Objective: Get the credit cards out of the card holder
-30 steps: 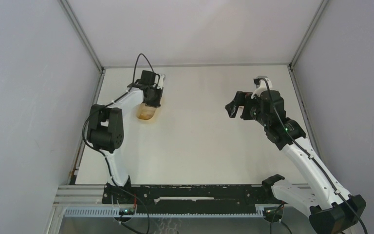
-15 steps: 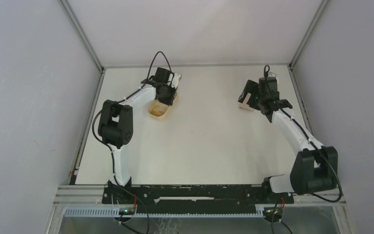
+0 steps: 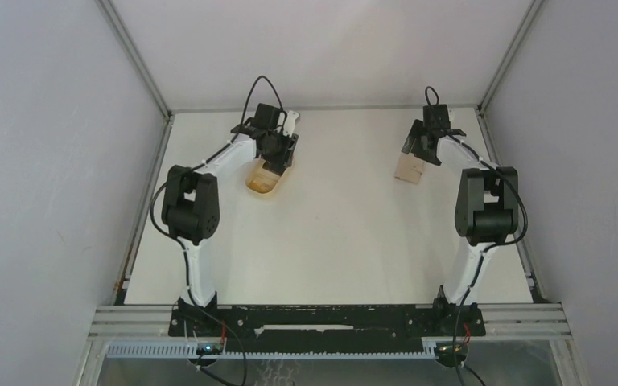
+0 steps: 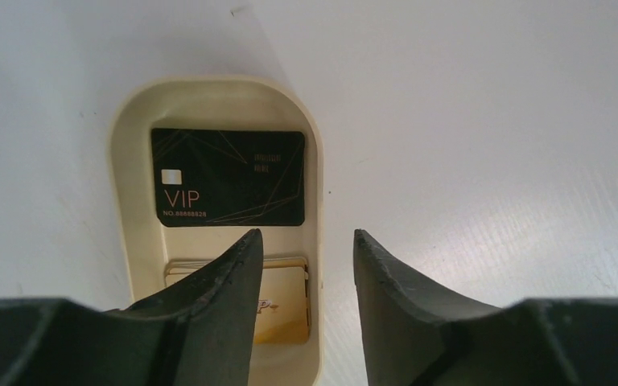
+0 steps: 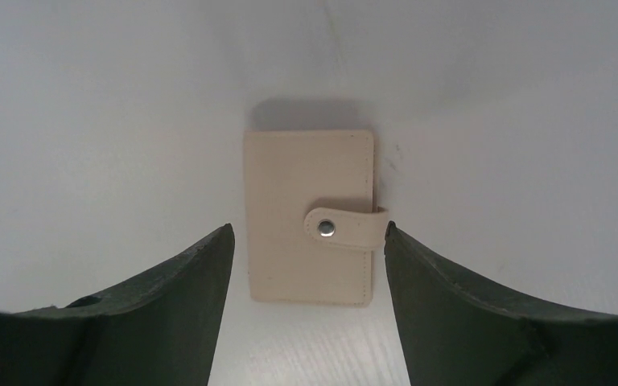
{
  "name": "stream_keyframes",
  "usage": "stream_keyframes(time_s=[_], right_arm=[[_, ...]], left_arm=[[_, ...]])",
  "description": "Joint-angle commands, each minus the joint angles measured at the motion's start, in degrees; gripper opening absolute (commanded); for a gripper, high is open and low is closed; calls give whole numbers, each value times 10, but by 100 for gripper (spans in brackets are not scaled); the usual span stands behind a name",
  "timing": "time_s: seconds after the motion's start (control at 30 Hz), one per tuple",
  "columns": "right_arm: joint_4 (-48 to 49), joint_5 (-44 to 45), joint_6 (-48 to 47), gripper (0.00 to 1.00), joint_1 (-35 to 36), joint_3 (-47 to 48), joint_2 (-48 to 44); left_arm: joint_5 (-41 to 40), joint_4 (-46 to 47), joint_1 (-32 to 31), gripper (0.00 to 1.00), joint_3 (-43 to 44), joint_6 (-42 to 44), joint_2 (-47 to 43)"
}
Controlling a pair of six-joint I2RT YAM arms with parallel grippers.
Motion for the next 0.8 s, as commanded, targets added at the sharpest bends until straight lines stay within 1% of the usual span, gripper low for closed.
stream_keyframes(time_s=[0.0, 0.2, 0.3, 0.5, 0.53, 0.6, 0.7, 0.73, 0.77], right_arm=[[-26, 6, -27, 77, -2, 48, 31], [-35, 12, -29, 71, -2, 67, 74], [-53, 20, -34, 65, -2, 82, 92], [-72, 25, -37, 56, -7, 97, 111], [-78, 26, -38, 52, -8, 101, 114], [-88, 28, -37, 37, -9, 105, 117], [-95, 26, -36, 11, -9, 94, 108], [-95, 27, -36, 4, -9, 91, 103], [-96, 29, -37, 0, -9, 87, 99]], left_arm=[[-13, -2, -1, 52, 43, 8, -47], [-25, -28, -1, 55, 54, 16, -114], [-26, -39, -1, 55, 55, 17, -144], [-6, -44, -1, 56, 51, 7, -199], [-2, -44, -1, 56, 50, 4, -204], [5, -44, -1, 56, 48, 2, -211], [7, -44, -4, 56, 44, 0, -219], [9, -43, -6, 56, 41, -2, -220], [11, -43, -7, 56, 39, -4, -222]])
